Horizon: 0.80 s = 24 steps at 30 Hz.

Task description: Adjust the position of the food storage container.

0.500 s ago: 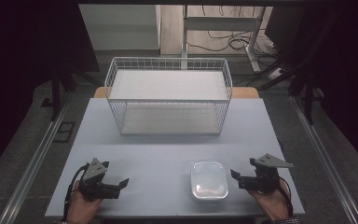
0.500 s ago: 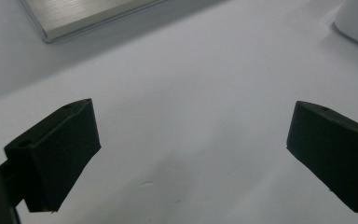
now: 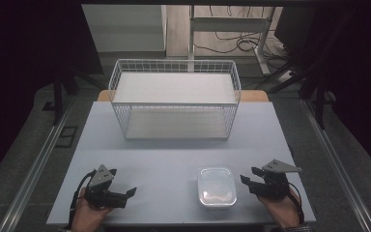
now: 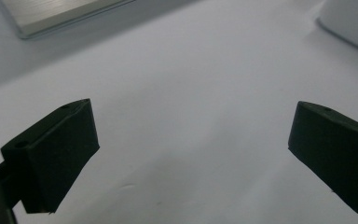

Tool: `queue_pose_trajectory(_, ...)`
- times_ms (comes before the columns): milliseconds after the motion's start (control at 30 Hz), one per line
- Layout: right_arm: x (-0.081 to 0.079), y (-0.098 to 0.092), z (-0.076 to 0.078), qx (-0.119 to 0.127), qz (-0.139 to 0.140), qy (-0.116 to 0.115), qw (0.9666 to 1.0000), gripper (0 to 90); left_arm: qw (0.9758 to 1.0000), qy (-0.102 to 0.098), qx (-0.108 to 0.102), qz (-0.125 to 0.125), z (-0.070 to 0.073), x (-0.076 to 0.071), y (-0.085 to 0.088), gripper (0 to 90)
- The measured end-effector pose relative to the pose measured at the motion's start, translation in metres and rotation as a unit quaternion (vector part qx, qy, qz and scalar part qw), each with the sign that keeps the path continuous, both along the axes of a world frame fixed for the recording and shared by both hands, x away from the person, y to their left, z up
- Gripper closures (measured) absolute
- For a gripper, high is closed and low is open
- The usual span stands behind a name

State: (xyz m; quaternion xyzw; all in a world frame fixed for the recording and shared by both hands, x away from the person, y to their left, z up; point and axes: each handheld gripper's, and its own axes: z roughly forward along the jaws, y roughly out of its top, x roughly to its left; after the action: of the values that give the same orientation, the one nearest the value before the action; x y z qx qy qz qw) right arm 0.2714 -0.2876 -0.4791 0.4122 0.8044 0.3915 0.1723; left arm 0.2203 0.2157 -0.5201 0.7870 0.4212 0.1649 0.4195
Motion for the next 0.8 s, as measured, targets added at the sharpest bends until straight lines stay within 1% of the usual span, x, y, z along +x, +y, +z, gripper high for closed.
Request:
queue_pose_trajectory(33, 0.0, 0.001, 0.001, -0.002, 0.007, 0.002, 1.0, 53.4, 1.0, -0.001, -0.006, -0.002, 0.001, 0.0, -0.001, 1.3)
queue_pose_trajectory(67, 0.0, 0.001, 0.001, -0.002, 0.007, 0.002, 1.0, 53.4, 1.0, -0.001, -0.006, -0.002, 0.001, 0.0, -0.001, 1.4)
queue_pose_trajectory(100, -0.001, 0.001, 0.001, -0.006, 0.01, 0.003, 0.9999, 58.1, 1.0, -0.002, -0.006, -0.004, 0.001, -0.001, -0.002, 1.4)
queue_pose_trajectory(133, -0.001, 0.004, 0.002, -0.015, 0.025, 0.005, 0.9996, 69.2, 1.0, -0.002, -0.005, -0.006, 0.001, -0.001, -0.003, 1.9)
queue_pose_trajectory(167, -0.001, 0.004, 0.002, -0.015, 0.025, 0.005, 0.9996, 69.2, 1.0, -0.002, -0.005, -0.006, 0.001, -0.001, -0.003, 2.2)
queue_pose_trajectory(233, -0.001, 0.005, 0.002, -0.025, 0.028, 0.012, 0.9992, 78.7, 0.9999, -0.006, 0.002, -0.011, 0.0, -0.002, -0.005, 3.3)
queue_pose_trajectory(267, 0.0, 0.008, 0.001, -0.021, 0.032, 0.022, 0.999, 88.7, 0.9998, -0.008, 0.006, -0.015, 0.0, -0.002, -0.006, 5.4)
queue_pose_trajectory(333, 0.001, 0.009, 0.001, -0.021, 0.037, 0.023, 0.9988, 89.0, 0.9998, -0.009, 0.01, -0.015, 0.0, -0.003, -0.007, 5.7)
queue_pose_trajectory(467, 0.005, 0.016, 0.001, -0.032, 0.037, 0.023, 0.9986, 89.2, 0.9998, -0.01, 0.014, -0.012, 0.0, -0.002, -0.007, 5.7)
queue_pose_trajectory(500, 0.007, 0.017, 0.0, -0.031, 0.037, 0.025, 0.9985, 89.2, 0.9998, -0.011, 0.013, -0.01, 0.0, -0.002, -0.007, 5.8)
queue_pose_trajectory(533, 0.011, 0.02, -0.001, -0.031, 0.038, 0.033, 0.9983, 89.2, 0.9998, -0.012, 0.013, -0.008, 0.0, -0.002, -0.006, 5.9)
queue_pose_trajectory(567, 0.011, 0.02, -0.001, -0.031, 0.038, 0.033, 0.9983, 89.2, 0.9998, -0.012, 0.012, -0.007, 0.0, -0.002, -0.006, 5.9)
queue_pose_trajectory(600, 0.014, 0.022, -0.002, -0.025, 0.044, 0.039, 0.998, 89.2, 0.9999, -0.013, 0.01, -0.005, 0.0, -0.002, -0.005, 6.1)
queue_pose_trajectory(633, 0.014, 0.022, -0.002, -0.025, 0.044, 0.039, 0.998, 89.2, 0.9998, -0.014, 0.01, -0.004, 0.0, -0.002, -0.005, 6.1)
queue_pose_trajectory(667, 0.018, 0.026, -0.003, -0.019, 0.051, 0.046, 0.9975, 89.2, 0.9998, -0.017, 0.011, -0.001, -0.001, -0.002, -0.004, 6.4)
queue_pose_trajectory(700, 0.018, 0.026, -0.003, -0.019, 0.051, 0.046, 0.9975, 89.2, 0.9998, -0.017, 0.011, -0.001, -0.001, -0.002, -0.004, 6.5)
queue_pose_trajectory(733, 0.02, 0.032, -0.003, -0.021, 0.058, 0.046, 0.9971, 89.2, 0.9998, -0.017, 0.012, 0.0, -0.001, -0.002, -0.004, 6.5)
queue_pose_trajectory(767, 0.02, 0.032, -0.003, -0.021, 0.058, 0.046, 0.9971, 89.2, 0.9998, -0.017, 0.011, 0.001, -0.001, -0.002, -0.004, 6.5)
queue_pose_trajectory(800, 0.023, 0.037, -0.003, -0.028, 0.061, 0.047, 0.9966, 89.2, 0.9998, -0.017, 0.011, 0.001, -0.001, -0.002, -0.004, 6.5)
